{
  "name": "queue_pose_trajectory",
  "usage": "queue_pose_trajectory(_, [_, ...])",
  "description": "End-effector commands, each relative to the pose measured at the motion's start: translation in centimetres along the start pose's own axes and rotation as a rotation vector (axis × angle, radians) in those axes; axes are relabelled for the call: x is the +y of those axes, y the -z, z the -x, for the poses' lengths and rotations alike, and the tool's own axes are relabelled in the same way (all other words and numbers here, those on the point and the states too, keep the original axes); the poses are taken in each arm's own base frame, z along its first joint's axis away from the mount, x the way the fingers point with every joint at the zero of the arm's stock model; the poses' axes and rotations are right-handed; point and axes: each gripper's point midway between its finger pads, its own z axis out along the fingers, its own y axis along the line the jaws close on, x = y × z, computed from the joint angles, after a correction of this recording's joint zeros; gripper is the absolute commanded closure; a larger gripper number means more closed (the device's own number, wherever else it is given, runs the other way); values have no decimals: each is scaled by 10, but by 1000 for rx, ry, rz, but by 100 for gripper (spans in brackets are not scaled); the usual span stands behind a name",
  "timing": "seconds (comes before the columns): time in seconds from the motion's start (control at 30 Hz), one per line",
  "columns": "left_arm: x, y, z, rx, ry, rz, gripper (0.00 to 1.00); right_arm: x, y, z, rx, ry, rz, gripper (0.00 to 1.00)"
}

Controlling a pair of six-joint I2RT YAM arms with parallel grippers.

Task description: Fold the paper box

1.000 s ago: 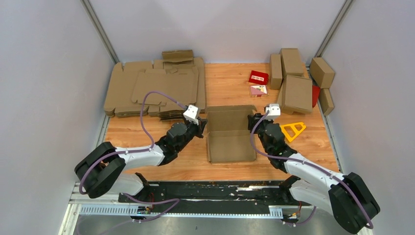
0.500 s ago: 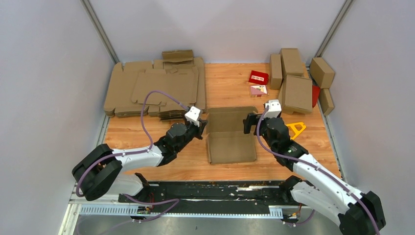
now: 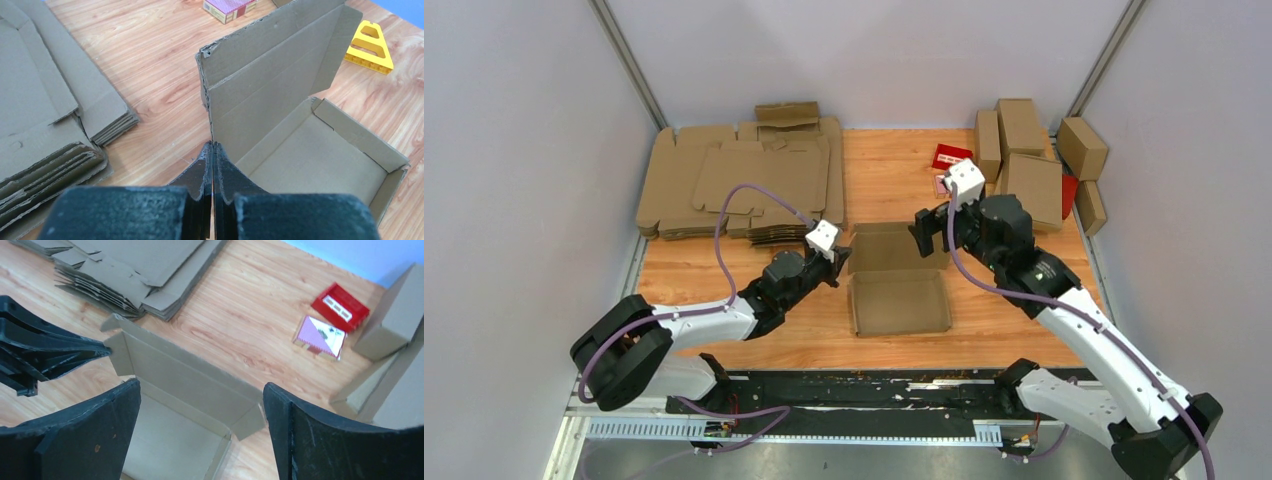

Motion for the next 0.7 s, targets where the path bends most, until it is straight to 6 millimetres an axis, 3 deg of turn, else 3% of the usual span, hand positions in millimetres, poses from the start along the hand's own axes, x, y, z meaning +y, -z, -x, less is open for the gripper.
queue_pose_trajectory(0.0, [-8, 3, 22, -75, -46, -46, 100, 18, -9, 21, 33, 156, 136, 5])
queue_pose_trajectory(0.13, [-10, 7, 23, -99, -62, -66, 100, 32, -30, 25, 129, 280, 251, 8])
queue_pose_trajectory(0.27, [-10, 10, 23, -113, -74, -71, 100, 36, -45, -2, 301, 444, 332, 11])
queue_pose_trajectory(0.43, [-13, 9, 22, -114, -76, -91, 100, 44, -52, -22, 303, 626, 461, 11])
queue_pose_trajectory(0.67, [-14, 10, 21, -114, -83, -95, 100, 47, -76, -35, 323, 657, 485, 13])
